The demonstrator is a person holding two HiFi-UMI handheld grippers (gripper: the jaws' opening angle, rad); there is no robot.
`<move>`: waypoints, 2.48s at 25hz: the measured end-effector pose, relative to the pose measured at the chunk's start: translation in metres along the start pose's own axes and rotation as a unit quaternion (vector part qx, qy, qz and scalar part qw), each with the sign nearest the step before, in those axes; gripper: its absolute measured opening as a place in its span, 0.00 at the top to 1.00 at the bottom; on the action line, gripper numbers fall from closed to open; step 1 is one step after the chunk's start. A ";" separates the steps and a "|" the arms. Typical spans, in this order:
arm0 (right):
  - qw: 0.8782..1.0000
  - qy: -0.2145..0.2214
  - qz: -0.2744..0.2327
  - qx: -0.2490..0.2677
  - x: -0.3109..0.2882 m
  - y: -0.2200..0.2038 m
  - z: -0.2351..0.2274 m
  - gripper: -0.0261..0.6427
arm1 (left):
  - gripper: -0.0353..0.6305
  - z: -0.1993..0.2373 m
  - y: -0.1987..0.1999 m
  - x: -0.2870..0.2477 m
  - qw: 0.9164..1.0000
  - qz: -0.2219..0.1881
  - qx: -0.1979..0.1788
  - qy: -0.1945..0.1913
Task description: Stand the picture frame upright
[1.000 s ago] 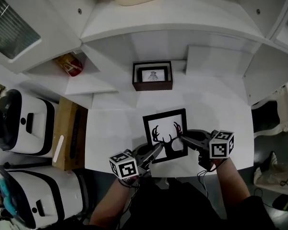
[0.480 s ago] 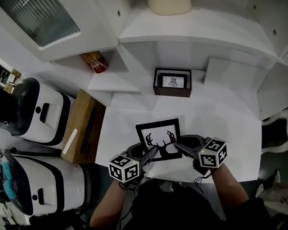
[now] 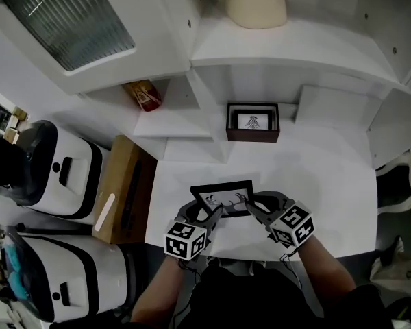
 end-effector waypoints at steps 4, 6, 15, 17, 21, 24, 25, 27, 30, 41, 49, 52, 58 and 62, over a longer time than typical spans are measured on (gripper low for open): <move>0.999 -0.043 -0.008 -0.008 -0.018 0.006 0.006 0.85 | 0.62 0.021 0.006 -0.001 1.000 -0.001 -0.022 -0.008; 0.998 -0.066 -0.004 -0.006 -0.026 0.008 0.008 0.85 | 0.62 0.029 0.010 -0.003 0.999 -0.006 -0.045 -0.005; 0.992 -0.126 0.005 -0.018 -0.053 0.010 0.011 0.84 | 0.62 0.058 0.014 -0.017 0.996 -0.005 -0.084 -0.025; 0.990 -0.137 0.005 -0.018 -0.058 0.010 0.011 0.84 | 0.62 0.063 0.015 -0.021 0.996 -0.006 -0.089 -0.031; 0.988 -0.156 0.009 -0.015 -0.066 0.010 0.009 0.84 | 0.62 0.071 0.015 -0.028 0.995 -0.007 -0.094 -0.039; 0.986 -0.166 0.015 -0.007 -0.073 0.011 0.006 0.84 | 0.62 0.078 0.015 -0.033 0.994 -0.010 -0.097 -0.041; 0.985 -0.169 0.016 -0.005 -0.075 0.011 0.005 0.84 | 0.62 0.080 0.015 -0.035 0.994 -0.010 -0.098 -0.041; 0.984 -0.176 0.016 -0.005 -0.079 0.011 0.002 0.84 | 0.62 0.083 0.015 -0.040 0.994 -0.011 -0.103 -0.040; 0.983 -0.183 0.016 -0.009 -0.085 0.010 -0.003 0.84 | 0.62 0.088 0.017 -0.046 0.993 -0.010 -0.109 -0.039; 0.981 -0.190 0.027 -0.013 -0.102 0.009 -0.025 0.84 | 0.62 0.105 0.020 -0.067 0.992 -0.005 -0.123 -0.040; 0.981 -0.189 0.036 -0.021 -0.111 0.009 -0.042 0.84 | 0.62 0.113 0.021 -0.084 0.992 0.003 -0.119 -0.037; 0.981 -0.187 0.039 -0.024 -0.115 0.009 -0.048 0.84 | 0.62 0.116 0.022 -0.089 0.992 0.006 -0.117 -0.035; 0.982 -0.183 0.038 -0.031 -0.119 0.011 -0.059 0.84 | 0.62 0.120 0.024 -0.097 0.993 0.010 -0.112 -0.033; 0.982 -0.180 0.035 -0.035 -0.121 0.012 -0.065 0.84 | 0.62 0.123 0.025 -0.102 0.994 0.010 -0.106 -0.033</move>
Point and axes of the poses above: the fingertips, and each gripper's own axes: x backward along the fingers, z to its left, y out of its top, the point moved 9 cm from there along x, backward along the fingers, and after that the axes turned 10 degrees about y, right-handed, at the moved point
